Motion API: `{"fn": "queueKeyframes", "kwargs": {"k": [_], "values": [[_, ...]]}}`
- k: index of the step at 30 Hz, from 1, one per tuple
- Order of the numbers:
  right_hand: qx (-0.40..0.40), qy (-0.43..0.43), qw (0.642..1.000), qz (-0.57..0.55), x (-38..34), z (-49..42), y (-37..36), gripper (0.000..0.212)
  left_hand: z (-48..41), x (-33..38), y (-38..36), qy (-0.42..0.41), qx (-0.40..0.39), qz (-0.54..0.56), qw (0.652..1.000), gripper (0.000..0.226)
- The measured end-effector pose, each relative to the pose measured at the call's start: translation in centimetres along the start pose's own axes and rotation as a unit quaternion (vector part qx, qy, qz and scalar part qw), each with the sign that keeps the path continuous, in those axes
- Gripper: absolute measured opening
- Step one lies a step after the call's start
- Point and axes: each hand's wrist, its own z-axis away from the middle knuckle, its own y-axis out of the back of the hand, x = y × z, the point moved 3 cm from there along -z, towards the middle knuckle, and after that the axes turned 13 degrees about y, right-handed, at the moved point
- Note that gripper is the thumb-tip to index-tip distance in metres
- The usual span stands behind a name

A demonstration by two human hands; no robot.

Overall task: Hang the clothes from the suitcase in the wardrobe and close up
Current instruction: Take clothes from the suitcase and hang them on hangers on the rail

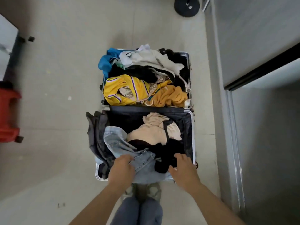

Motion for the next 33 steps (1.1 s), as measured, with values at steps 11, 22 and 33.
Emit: {"fn": "queueKeyframes", "kwargs": {"k": [11, 22, 33], "values": [[-0.065, 0.089, 0.994, 0.014, 3.7, -14.9, -17.4, 0.061, -17.0, -8.4, -12.8, -0.135, 0.029, -0.294, 0.946, 0.073], [0.003, 0.077, 0.997, -0.023, 0.5, -11.5, -19.4, 0.043, -13.7, -7.8, -11.8, -0.263, 0.123, -0.199, 0.936, 0.013], [0.242, 0.104, 0.926, -0.271, -6.8, 1.4, 4.3, 0.017, 4.1, 3.6, 2.9, -0.254, 0.042, 0.147, 0.955, 0.025]]}}
